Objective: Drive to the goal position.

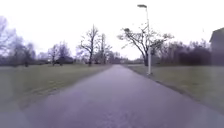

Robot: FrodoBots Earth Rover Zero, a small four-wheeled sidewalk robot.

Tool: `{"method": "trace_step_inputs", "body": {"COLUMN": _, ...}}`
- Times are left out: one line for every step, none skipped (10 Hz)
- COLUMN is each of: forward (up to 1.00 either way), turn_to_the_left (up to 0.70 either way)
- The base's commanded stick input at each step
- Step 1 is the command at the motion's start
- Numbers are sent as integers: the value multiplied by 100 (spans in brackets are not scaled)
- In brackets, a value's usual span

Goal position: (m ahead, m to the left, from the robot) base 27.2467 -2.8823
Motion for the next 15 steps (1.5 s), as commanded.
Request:
{"method": "trace_step_inputs", "body": {"forward": 100, "turn_to_the_left": -39}}
{"method": "trace_step_inputs", "body": {"forward": 100, "turn_to_the_left": -40}}
{"method": "trace_step_inputs", "body": {"forward": 100, "turn_to_the_left": -30}}
{"method": "trace_step_inputs", "body": {"forward": 100, "turn_to_the_left": -12}}
{"method": "trace_step_inputs", "body": {"forward": 100, "turn_to_the_left": 0}}
{"method": "trace_step_inputs", "body": {"forward": 100, "turn_to_the_left": 0}}
{"method": "trace_step_inputs", "body": {"forward": 100, "turn_to_the_left": 0}}
{"method": "trace_step_inputs", "body": {"forward": 100, "turn_to_the_left": 0}}
{"method": "trace_step_inputs", "body": {"forward": 100, "turn_to_the_left": 0}}
{"method": "trace_step_inputs", "body": {"forward": 100, "turn_to_the_left": 0}}
{"method": "trace_step_inputs", "body": {"forward": 100, "turn_to_the_left": 0}}
{"method": "trace_step_inputs", "body": {"forward": 100, "turn_to_the_left": 0}}
{"method": "trace_step_inputs", "body": {"forward": 100, "turn_to_the_left": 0}}
{"method": "trace_step_inputs", "body": {"forward": 100, "turn_to_the_left": 0}}
{"method": "trace_step_inputs", "body": {"forward": 100, "turn_to_the_left": 0}}
